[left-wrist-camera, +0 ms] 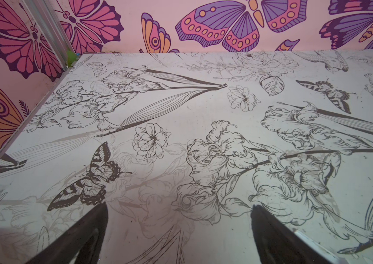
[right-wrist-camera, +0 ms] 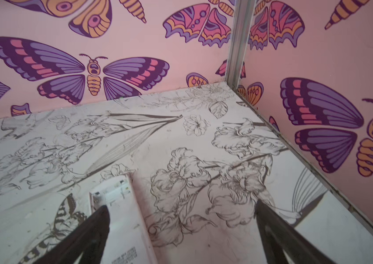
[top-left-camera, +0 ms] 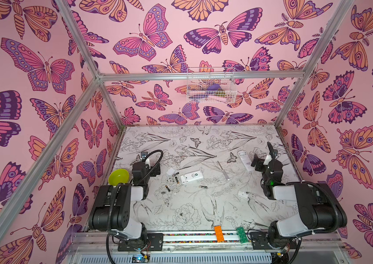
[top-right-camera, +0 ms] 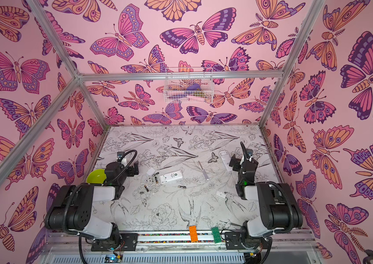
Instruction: Unload the batteries from the remote control
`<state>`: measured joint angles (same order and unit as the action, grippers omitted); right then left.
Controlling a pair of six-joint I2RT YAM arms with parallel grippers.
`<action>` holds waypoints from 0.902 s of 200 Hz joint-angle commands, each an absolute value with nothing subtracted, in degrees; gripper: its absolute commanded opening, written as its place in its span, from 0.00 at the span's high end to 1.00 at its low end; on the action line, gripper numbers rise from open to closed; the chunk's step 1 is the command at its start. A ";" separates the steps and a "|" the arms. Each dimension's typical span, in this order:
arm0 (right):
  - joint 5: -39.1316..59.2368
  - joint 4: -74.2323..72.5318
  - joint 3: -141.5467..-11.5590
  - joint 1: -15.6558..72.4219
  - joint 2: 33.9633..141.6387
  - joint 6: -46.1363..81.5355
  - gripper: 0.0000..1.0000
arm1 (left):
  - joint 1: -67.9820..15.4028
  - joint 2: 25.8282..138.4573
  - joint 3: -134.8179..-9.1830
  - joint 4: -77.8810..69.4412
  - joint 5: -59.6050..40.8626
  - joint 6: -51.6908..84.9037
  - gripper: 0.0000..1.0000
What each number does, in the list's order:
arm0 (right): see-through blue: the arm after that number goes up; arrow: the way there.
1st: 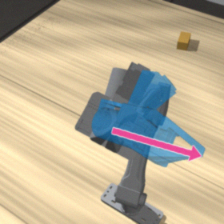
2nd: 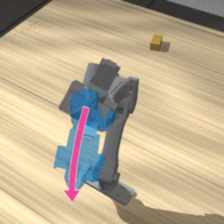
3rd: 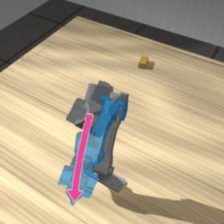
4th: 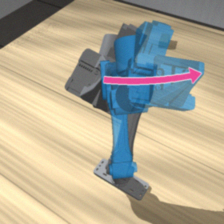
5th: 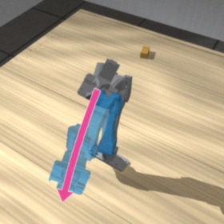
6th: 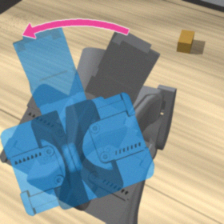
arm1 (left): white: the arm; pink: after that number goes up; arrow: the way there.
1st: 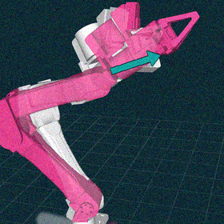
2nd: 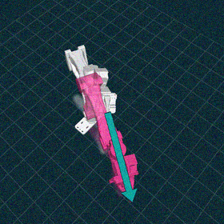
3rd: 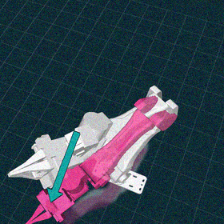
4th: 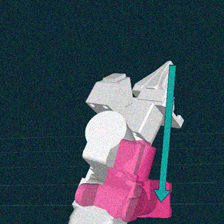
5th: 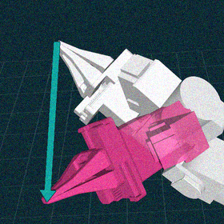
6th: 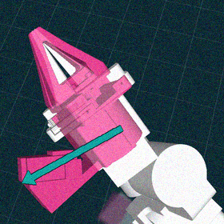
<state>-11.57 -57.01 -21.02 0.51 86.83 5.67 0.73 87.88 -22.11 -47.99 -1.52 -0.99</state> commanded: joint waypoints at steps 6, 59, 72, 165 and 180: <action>-5.85 -52.25 -19.65 0.46 85.59 3.41 0.01 | 0.53 87.78 -21.84 -49.13 -0.97 -1.10 0.01; -16.30 -59.68 -15.32 0.40 85.57 8.17 0.01 | 0.59 87.88 -21.83 -49.22 -0.97 -1.10 0.01; -13.65 -50.74 -19.76 0.44 85.30 6.71 0.01 | 0.61 87.84 -21.84 -49.21 -0.97 -1.10 0.01; -11.79 -48.28 -21.97 0.79 86.30 5.44 0.01 | 0.61 87.89 -21.85 -49.17 -0.97 -1.11 0.01; -11.83 -48.34 -21.89 0.79 86.22 5.45 0.01 | 0.57 87.82 -21.80 -49.22 -0.97 -1.06 0.01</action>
<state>-11.51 -48.69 -21.10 0.51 85.97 5.74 0.73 87.88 -22.11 -47.99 -1.45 -0.99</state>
